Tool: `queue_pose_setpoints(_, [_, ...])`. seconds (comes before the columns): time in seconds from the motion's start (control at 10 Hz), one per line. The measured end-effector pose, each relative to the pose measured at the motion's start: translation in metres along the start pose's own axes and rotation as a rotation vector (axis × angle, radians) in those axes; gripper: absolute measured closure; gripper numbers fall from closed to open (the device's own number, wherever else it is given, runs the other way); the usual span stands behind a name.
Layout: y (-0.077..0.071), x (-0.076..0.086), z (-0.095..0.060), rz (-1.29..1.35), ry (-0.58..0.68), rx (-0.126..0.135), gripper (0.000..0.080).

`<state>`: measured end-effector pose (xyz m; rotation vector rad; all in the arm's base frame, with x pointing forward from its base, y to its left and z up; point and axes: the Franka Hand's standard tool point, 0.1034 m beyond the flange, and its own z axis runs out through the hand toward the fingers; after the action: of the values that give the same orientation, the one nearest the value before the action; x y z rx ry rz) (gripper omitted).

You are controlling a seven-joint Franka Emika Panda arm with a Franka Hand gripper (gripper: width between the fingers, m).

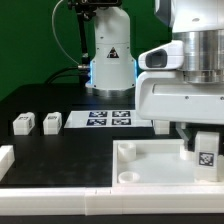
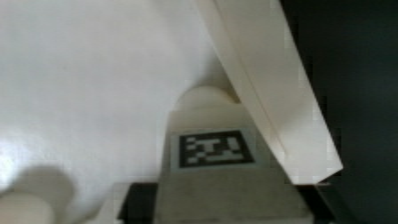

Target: Assemble one leg

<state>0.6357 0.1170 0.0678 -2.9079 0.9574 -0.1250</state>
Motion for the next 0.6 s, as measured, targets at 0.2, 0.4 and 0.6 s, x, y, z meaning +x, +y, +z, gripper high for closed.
queue_pose_setpoints(0.2, [-0.0017, 0.0012, 0.0006, 0.376, -0.007, -0.021, 0.0509])
queue_pose_setpoints(0.4, [-0.0034, 0.0026, 0.0007, 0.734, -0.015, -0.055, 0.0509])
queue_pose_setpoints(0.6, [-0.0041, 0.002, 0.0003, 1.099, 0.004, -0.056, 0.0509])
